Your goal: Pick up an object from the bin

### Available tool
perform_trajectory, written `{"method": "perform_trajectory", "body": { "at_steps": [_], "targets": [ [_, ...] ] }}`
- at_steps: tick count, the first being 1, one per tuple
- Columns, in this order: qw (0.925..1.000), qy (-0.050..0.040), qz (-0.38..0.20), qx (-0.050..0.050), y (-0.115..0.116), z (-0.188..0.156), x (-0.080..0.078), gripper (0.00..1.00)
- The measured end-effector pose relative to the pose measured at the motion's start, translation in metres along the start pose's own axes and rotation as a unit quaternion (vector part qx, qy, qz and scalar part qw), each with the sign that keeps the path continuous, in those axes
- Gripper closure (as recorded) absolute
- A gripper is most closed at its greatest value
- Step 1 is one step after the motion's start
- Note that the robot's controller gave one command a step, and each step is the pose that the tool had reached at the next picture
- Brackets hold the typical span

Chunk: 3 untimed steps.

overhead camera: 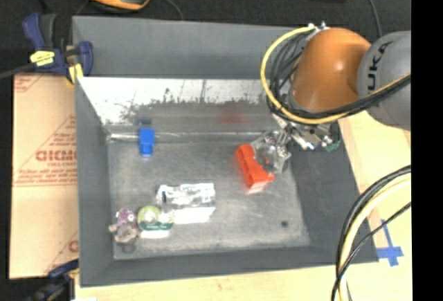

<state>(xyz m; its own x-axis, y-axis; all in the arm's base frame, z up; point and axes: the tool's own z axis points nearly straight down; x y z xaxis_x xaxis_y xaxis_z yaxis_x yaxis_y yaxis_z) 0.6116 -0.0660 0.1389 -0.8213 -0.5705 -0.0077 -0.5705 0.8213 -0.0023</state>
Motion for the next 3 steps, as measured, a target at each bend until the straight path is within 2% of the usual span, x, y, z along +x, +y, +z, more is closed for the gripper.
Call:
{"method": "perform_trajectory", "body": {
  "at_steps": [1, 2, 3],
  "targets": [
    [0.9821, 0.0029, -0.188, -0.003, 0.057, 0.016, 0.007, 1.00],
    [0.9800, 0.0005, -0.199, 0.004, 0.008, -0.075, 0.036, 1.00],
    [0.9792, 0.0006, -0.203, 0.000, -0.016, -0.038, -0.037, 1.00]
  ]
}}
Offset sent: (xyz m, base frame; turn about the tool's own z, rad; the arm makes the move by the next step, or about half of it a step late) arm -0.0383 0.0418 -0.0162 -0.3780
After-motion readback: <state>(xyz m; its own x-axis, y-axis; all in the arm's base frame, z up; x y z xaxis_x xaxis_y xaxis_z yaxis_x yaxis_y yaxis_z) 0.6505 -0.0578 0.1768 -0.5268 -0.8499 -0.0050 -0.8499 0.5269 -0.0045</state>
